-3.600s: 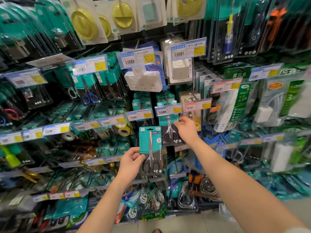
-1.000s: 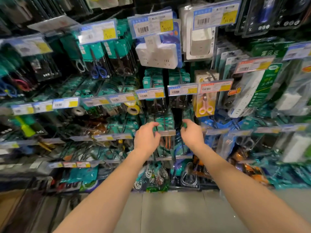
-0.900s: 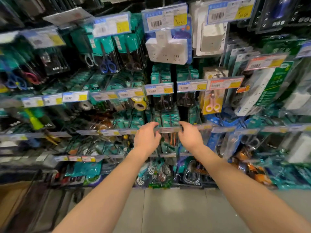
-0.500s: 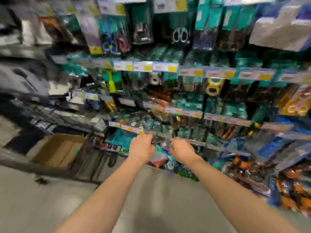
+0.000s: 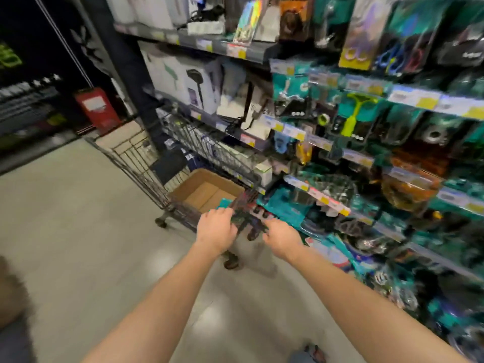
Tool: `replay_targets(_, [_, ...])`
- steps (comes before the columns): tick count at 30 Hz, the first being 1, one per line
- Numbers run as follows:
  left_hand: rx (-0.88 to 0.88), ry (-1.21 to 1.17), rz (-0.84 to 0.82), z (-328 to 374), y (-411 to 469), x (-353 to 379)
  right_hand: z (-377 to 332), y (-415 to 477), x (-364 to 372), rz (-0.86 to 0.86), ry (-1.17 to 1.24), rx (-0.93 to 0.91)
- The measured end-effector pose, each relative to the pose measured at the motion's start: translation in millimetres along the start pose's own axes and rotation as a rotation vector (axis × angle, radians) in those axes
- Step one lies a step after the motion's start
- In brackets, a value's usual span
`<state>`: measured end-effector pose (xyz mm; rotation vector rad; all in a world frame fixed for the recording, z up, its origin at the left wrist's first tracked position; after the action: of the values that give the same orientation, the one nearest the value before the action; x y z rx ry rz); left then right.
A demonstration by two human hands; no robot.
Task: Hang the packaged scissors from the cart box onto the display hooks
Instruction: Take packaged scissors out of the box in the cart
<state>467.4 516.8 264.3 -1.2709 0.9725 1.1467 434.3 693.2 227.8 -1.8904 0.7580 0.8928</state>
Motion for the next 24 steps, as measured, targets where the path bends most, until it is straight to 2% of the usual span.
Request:
replay_targets(7, [-0.128, -0.071, -0.047, -97.1, 33.1, 12.1, -59.6, 84.2, 5.4, -0.067, -0.045, -0.014])
replay_targets(13, [-0.157, -0.036, -0.098, -166.1, 116.2, 2.5, -84.3, 201.9, -2.3, -0.127, 0.035, 0.012])
replay_targets(19, [-0.157, -0.045, -0.279, -198.4, 199.8, 8.3, -94.1, 305.1, -16.2, -0.197, 0.061, 0.084])
replay_targets(24, [-0.131, -0.009, -0.327, -227.5, 260.2, 7.9, -84.1, 383.8, -29.1, -0.253, 0.075, 0.133])
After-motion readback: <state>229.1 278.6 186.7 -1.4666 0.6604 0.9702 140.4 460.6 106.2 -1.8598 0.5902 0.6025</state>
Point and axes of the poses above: each hand's wrist, its own y-axis towards the middle knuckle, its own x-axis out of the palm, z = x × y, the point moved 4 cm from there along y, towards the middle knuckle, and after that the axes turned 11 degrees about -z, right-handed, at the moved point
